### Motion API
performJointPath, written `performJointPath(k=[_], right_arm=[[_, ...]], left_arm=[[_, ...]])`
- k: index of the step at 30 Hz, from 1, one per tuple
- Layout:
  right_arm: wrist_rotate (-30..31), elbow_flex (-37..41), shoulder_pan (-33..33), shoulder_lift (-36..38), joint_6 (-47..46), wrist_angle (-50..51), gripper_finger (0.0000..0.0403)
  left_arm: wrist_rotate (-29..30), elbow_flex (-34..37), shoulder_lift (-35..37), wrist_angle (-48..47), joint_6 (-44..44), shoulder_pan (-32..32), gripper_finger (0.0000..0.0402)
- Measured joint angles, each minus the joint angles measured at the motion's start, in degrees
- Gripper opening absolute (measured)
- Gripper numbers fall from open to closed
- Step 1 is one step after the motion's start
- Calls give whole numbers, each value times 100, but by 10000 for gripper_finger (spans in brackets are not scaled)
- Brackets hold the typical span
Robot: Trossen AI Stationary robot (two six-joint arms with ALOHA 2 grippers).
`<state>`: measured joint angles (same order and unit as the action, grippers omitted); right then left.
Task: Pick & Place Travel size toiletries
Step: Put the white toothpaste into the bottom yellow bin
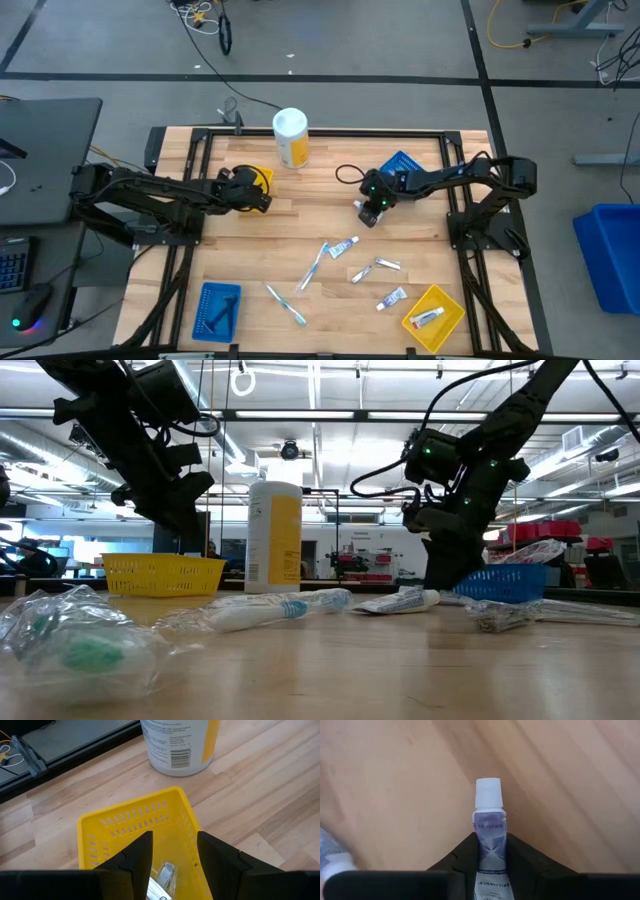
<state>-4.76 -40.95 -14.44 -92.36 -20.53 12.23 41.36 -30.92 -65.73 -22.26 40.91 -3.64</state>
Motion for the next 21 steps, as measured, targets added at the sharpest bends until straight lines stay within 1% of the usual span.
performJointPath(k=[6, 8, 12, 17, 19, 21], right_arm=[[-166, 19, 34, 358, 3, 52, 82], [-369, 19, 76, 497, 2, 55, 79], [-1112, 17, 293, 864, -96, 89, 79], [-2237, 11, 886, 1219, -300, 88, 79], [-2533, 11, 1216, 1336, -308, 103, 78], [-2655, 11, 1590, 1458, -299, 110, 78]], left_arm=[[0, -1, 1, 0, 0, 0, 162], [0, -2, 0, -1, 0, 0, 162], [0, -2, 0, -6, 0, 0, 162], [2, -2, 1, -7, 0, 0, 162], [0, 0, 0, -7, 3, 0, 162], [2, -2, 0, -2, 40, 0, 162]])
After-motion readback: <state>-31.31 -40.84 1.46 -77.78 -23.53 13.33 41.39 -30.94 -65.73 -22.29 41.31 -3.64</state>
